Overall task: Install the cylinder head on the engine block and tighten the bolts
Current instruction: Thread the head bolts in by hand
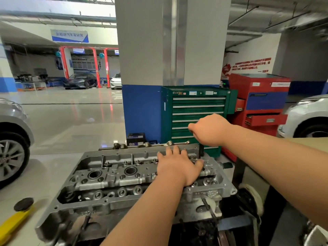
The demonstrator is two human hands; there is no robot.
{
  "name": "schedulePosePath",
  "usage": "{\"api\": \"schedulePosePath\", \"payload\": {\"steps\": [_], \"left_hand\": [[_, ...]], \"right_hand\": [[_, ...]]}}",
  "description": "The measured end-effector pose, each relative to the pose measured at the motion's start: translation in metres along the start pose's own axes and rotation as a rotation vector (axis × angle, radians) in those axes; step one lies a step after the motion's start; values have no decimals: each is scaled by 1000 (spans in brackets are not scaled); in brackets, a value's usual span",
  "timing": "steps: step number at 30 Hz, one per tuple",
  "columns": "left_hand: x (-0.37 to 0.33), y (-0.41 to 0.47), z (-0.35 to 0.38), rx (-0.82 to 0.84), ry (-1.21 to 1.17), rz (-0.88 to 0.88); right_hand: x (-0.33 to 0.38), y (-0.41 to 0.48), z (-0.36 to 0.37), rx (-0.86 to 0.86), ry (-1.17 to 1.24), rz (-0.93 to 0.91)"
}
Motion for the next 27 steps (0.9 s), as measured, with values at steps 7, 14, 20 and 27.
{"api": "schedulePosePath", "payload": {"steps": [7,14,20,27], "left_hand": [[-7,-7,2,137,-54,-5],[-4,-4,1,92,-50,-38],[-2,-8,-6,38,-38,-59],[-1,-7,-7,18,-26,-50]], "right_hand": [[-8,-9,1,377,43,432],[-9,-11,0,339,33,478],[-1,-14,-8,173,248,293],[-13,-19,-7,44,234,319]]}}
Point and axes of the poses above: each hand's wrist, its own y-axis towards the middle knuckle, its own z-axis out of the palm, x = y × z, the point moved 8 cm from there along y, towards the middle knuckle, and after that the axes turned 15 degrees about -x, right-handed, at the moved point
